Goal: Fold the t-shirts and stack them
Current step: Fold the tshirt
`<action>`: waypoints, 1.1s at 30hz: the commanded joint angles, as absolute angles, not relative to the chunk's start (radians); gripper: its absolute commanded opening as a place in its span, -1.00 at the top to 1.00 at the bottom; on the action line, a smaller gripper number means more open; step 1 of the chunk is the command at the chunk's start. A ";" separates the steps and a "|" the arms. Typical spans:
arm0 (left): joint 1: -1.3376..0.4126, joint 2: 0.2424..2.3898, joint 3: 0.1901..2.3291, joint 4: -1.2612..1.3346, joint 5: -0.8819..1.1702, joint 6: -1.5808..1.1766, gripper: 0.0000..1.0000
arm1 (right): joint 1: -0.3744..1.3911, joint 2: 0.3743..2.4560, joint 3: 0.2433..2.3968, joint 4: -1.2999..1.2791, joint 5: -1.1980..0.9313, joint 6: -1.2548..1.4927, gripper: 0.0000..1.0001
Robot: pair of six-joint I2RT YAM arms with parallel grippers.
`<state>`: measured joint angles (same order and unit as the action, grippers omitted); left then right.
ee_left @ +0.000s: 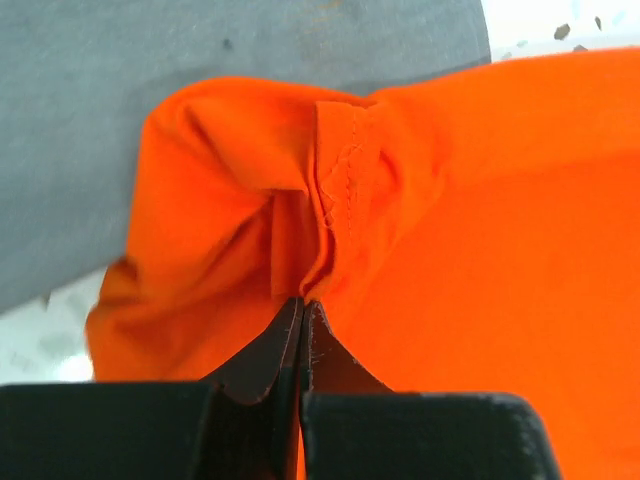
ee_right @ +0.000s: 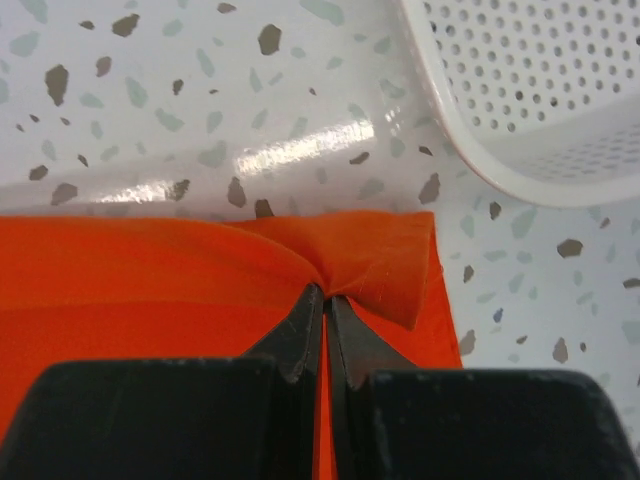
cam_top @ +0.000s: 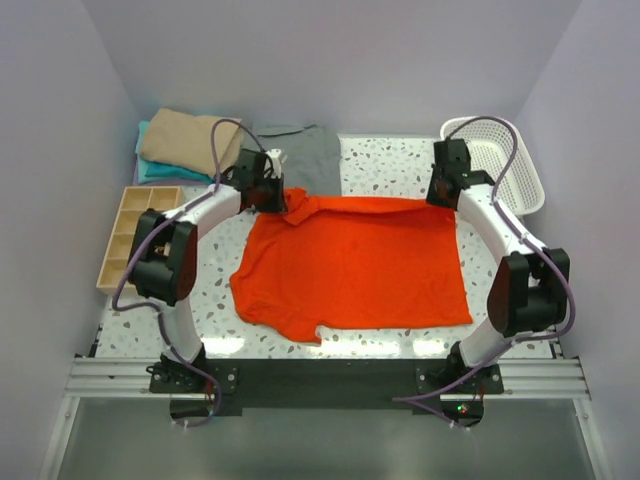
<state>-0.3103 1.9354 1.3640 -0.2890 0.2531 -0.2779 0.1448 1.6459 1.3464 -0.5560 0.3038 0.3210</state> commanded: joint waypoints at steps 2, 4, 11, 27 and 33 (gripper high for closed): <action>-0.313 1.715 1.252 -0.290 0.163 -0.296 1.00 | 0.147 1.571 1.261 -0.617 0.425 0.348 1.00; -0.314 1.686 1.233 -0.311 0.129 -0.296 1.00 | 0.144 1.580 1.250 -0.615 0.434 0.353 1.00; -0.313 1.658 1.149 -0.322 0.129 -0.336 1.00 | 0.144 1.627 1.227 -0.618 0.430 0.356 1.00; -0.325 1.493 1.005 -0.406 0.039 -0.431 0.53 | 0.146 1.577 1.190 -0.634 0.428 0.365 0.03; -0.325 1.358 1.068 -0.399 -0.057 -0.411 -0.38 | 0.147 1.577 1.242 -0.565 0.183 0.342 0.03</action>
